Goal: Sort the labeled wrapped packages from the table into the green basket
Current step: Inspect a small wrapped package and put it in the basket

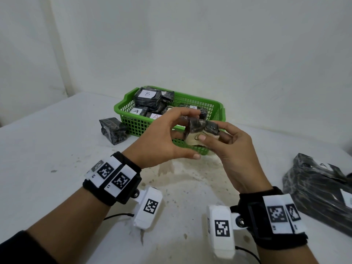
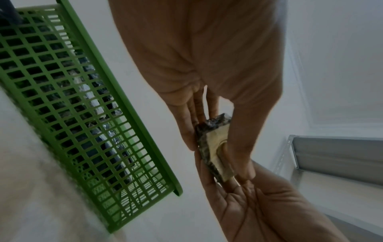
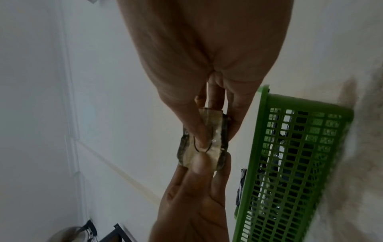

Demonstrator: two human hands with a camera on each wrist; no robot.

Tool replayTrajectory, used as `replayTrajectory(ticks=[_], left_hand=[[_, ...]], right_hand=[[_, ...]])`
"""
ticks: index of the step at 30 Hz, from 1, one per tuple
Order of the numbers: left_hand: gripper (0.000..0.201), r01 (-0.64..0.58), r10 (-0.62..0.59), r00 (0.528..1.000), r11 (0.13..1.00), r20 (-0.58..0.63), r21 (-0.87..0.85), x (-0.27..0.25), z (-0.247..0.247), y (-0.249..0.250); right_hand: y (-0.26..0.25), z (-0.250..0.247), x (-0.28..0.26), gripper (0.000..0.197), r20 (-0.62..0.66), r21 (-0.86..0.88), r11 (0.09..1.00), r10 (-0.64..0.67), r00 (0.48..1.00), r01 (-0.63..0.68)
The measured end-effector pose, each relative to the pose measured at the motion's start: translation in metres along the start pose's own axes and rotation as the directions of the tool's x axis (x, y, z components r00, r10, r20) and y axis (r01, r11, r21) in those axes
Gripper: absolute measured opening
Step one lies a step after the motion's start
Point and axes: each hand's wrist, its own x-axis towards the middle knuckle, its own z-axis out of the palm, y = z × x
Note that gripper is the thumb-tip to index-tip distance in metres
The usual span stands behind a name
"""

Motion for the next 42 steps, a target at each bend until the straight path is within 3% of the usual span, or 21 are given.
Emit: replayTrajectory(ticks=[1, 4, 7, 11, 15, 22, 26, 31, 36, 42], left_hand=[[0.079, 0.018, -0.018, 1.000, 1.000, -0.002, -0.015, 0.000, 0.001, 0.000], [0.051, 0.001, 0.002, 0.998, 0.999, -0.069, 0.046, 0.000, 0.001, 0.000], [0.039, -0.041, 0.051, 0.992, 0.995, -0.112, 0.094, 0.001, 0.000, -0.001], [0.035, -0.117, 0.134, 0.986, 0.980, -0.099, 0.159, 0.000, 0.001, 0.000], [0.035, -0.156, 0.170, 0.984, 0.971, -0.059, 0.182, 0.000, 0.002, 0.002], [0.036, -0.126, 0.137, 0.988, 0.983, -0.070, 0.137, 0.001, -0.001, 0.000], [0.037, -0.107, 0.115, 0.992, 0.983, -0.045, 0.147, -0.001, 0.002, 0.001], [0.034, -0.125, 0.132, 0.991, 0.978, -0.031, 0.165, -0.003, 0.006, 0.006], [0.033, -0.118, 0.127, 0.991, 0.979, -0.040, 0.165, -0.003, 0.003, 0.004], [0.035, -0.102, 0.112, 0.993, 0.979, -0.044, 0.176, -0.002, 0.000, 0.001]], right_hand=[[0.001, -0.001, 0.000, 0.041, -0.009, -0.026, 0.999, -0.032, 0.999, 0.032], [0.005, -0.003, 0.002, 0.041, -0.003, -0.074, 0.995, -0.065, 0.998, 0.064], [0.005, -0.002, 0.002, 0.054, 0.086, 0.050, 0.998, 0.028, 0.996, -0.033], [0.001, 0.001, 0.001, 0.057, 0.125, 0.129, 0.986, 0.088, 0.988, -0.105], [0.005, 0.003, 0.000, 0.034, 0.053, 0.137, 0.986, 0.088, 0.995, -0.095], [-0.001, -0.006, 0.003, 0.035, 0.143, 0.170, 0.970, 0.152, 0.978, -0.176], [0.002, -0.010, 0.004, 0.027, 0.108, 0.096, 0.981, 0.158, 0.982, -0.168], [0.003, -0.004, 0.002, 0.052, 0.127, 0.075, 0.986, 0.139, 0.982, -0.149], [0.004, -0.007, 0.004, 0.054, 0.158, 0.090, 0.982, 0.153, 0.976, -0.168], [0.004, -0.016, 0.004, 0.030, 0.158, 0.058, 0.979, 0.182, 0.971, -0.193]])
